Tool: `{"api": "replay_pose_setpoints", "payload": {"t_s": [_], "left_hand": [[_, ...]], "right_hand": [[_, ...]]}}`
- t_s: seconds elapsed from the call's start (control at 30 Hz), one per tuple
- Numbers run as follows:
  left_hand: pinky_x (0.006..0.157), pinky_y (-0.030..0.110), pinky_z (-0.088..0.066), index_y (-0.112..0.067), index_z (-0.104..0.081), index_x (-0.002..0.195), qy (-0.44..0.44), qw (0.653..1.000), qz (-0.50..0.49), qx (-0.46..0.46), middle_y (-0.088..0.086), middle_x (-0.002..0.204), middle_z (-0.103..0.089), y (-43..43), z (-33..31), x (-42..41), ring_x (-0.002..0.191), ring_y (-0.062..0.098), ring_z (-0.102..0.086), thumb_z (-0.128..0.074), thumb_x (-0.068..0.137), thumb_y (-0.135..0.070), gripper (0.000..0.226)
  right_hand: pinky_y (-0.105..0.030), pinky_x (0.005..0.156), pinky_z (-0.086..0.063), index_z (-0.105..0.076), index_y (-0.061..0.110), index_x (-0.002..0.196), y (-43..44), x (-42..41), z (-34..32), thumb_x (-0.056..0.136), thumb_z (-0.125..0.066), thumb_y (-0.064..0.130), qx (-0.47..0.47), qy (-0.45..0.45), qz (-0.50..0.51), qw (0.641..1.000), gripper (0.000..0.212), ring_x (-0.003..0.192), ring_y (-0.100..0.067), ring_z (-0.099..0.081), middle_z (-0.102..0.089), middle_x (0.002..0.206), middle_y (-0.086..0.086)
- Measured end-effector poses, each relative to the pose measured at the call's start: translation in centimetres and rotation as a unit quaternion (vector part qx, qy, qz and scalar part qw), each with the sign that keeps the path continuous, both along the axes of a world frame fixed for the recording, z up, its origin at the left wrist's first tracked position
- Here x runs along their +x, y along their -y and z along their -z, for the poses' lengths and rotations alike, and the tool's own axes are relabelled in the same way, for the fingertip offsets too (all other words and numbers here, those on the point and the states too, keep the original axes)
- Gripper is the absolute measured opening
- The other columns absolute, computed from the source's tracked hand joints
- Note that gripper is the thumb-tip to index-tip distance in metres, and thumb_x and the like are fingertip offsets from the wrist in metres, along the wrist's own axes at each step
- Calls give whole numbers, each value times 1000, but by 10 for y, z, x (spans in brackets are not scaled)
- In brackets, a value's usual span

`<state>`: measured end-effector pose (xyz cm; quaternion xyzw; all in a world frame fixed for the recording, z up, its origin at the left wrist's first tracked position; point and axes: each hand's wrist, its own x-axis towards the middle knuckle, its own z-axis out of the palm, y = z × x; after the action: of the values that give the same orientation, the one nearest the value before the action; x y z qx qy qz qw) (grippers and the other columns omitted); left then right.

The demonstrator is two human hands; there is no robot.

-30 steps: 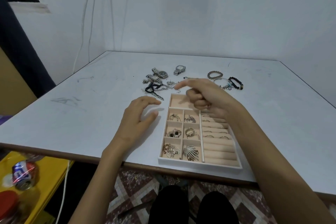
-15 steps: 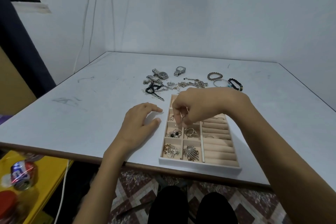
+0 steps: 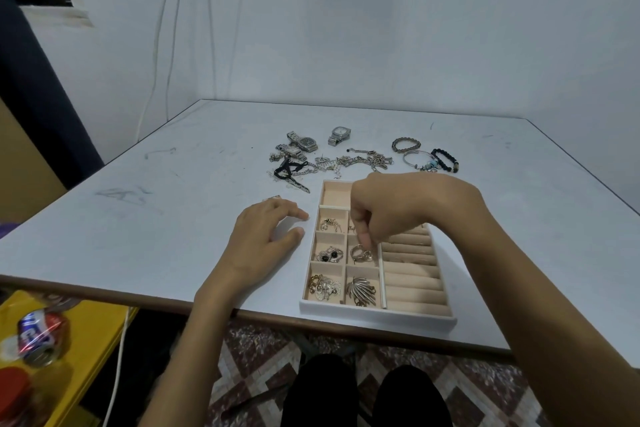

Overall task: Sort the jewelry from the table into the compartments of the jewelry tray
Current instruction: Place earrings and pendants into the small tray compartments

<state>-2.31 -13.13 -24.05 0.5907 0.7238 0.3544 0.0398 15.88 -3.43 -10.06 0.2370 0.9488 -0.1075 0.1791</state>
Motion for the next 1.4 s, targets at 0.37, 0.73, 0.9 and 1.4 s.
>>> {"api": "replay_pose_setpoints", "payload": {"t_s": [0.37, 0.73, 0.9, 1.4], "left_hand": [[109, 40, -28, -35, -64, 110, 0, 1000, 1, -1, -14, 126, -56, 0, 0, 0, 129, 9, -41, -39, 79, -57, 46], [110, 41, -27, -37, -63, 109, -1, 1000, -1, -2, -15, 126, -55, 0, 1, 0, 129, 8, -39, -38, 79, -58, 45], [109, 38, -27, -38, -63, 109, -4, 1000, -3, -1, -15, 126, -55, 0, 0, 1, 127, 8, -41, -38, 80, -57, 43], [110, 40, -27, -37, -64, 109, -4, 1000, -4, -4, -14, 127, -55, 0, 0, 1, 128, 8, -40, -37, 79, -58, 45]], "right_hand": [[-28, 67, -47, -71, 16, 92, -1, -2, 4, 76, -58, -5, -26, -13, -18, 999, 30, 68, -8, -55, -64, 76, 4], [-41, 75, -55, -65, 18, 76, -4, -6, 15, 72, -48, -13, -47, -103, -37, 993, 35, 82, -22, -67, -71, 85, -8], [-32, 70, -56, -62, 15, 74, -5, -4, 14, 73, -47, -15, -82, -107, -23, 991, 33, 67, -9, -68, -72, 80, -11], [-13, 57, -49, -65, 7, 82, -10, 1, 28, 72, -68, -11, -123, -124, -22, 984, 21, 64, -7, -67, -72, 79, -9]]}}
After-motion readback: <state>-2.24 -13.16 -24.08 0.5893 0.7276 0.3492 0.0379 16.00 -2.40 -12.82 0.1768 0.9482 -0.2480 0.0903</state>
